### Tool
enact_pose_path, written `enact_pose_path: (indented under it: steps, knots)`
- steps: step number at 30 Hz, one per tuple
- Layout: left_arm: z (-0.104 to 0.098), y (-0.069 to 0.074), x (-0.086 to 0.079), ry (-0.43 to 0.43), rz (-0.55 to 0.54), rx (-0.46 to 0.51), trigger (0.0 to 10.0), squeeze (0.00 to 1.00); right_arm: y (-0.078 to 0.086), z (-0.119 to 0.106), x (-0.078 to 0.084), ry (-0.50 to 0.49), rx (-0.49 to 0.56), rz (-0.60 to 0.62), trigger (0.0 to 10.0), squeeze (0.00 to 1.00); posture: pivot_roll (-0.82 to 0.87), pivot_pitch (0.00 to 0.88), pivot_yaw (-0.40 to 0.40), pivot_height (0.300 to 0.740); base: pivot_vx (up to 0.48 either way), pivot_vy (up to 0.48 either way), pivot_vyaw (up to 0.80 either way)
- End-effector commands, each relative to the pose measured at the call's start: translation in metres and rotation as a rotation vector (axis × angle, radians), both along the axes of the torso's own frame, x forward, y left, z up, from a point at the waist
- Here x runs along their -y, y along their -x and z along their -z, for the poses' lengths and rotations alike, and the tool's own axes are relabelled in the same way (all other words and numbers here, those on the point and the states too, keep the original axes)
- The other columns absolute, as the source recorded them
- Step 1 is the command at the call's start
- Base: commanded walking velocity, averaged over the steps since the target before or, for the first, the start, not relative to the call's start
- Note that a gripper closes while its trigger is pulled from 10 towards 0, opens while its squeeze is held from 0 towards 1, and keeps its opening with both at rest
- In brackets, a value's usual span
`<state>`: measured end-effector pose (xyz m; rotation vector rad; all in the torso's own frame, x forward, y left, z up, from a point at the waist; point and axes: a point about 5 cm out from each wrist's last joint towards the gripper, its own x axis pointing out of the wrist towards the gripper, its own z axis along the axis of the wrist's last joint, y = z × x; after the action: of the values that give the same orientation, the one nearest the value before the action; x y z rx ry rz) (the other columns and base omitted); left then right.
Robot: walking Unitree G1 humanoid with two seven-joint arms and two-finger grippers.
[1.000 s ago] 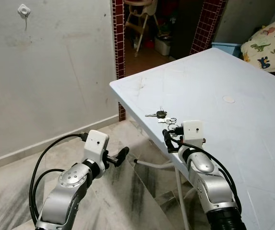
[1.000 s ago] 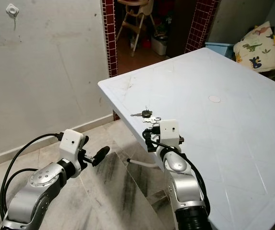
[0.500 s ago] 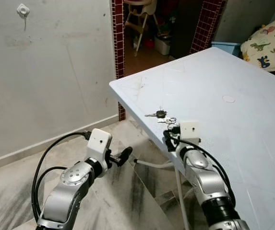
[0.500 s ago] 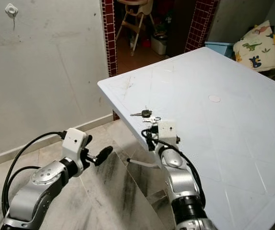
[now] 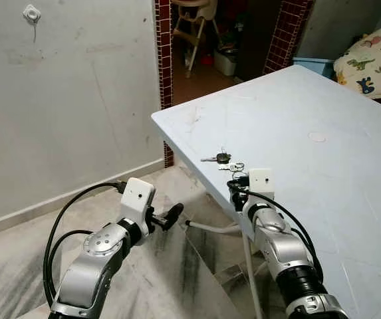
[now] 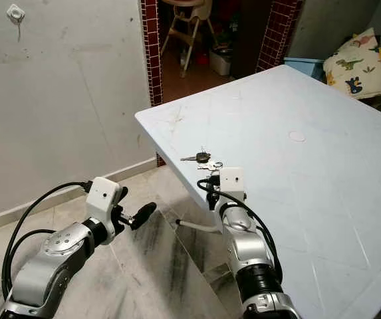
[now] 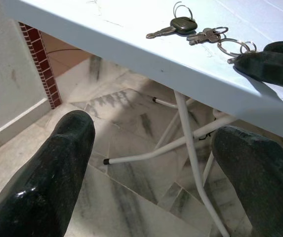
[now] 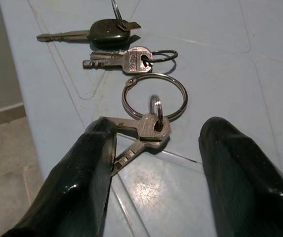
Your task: Hang keys on a hook
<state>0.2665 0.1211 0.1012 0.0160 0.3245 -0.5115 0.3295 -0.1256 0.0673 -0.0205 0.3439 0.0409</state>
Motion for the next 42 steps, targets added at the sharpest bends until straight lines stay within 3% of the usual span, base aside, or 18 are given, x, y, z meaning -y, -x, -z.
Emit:
enact_pose_path:
  steps: [1, 19, 42]
  knots:
    - [-0.007, -0.001, 0.001, -0.001, 0.014, 0.025, 10.0, 0.00, -0.004, -0.003, 0.001, -0.005, 0.011, 0.009, 0.0, 0.00, 0.13, 0.000, -0.020, 0.740, 0.000, 0.000, 0.00]
    - [-0.010, 0.002, 0.012, 0.021, 0.091, 0.032, 10.0, 0.00, -0.007, 0.000, 0.000, -0.042, 0.021, 0.029, 0.0, 0.00, 0.13, 0.000, -0.016, 0.740, 0.000, 0.000, 0.00]
    - [-0.010, 0.000, 0.015, 0.022, 0.103, 0.040, 10.0, 0.00, -0.008, 0.000, 0.004, -0.049, 0.036, 0.041, 0.0, 0.00, 0.12, 0.000, -0.014, 0.740, 0.000, 0.000, 0.00]
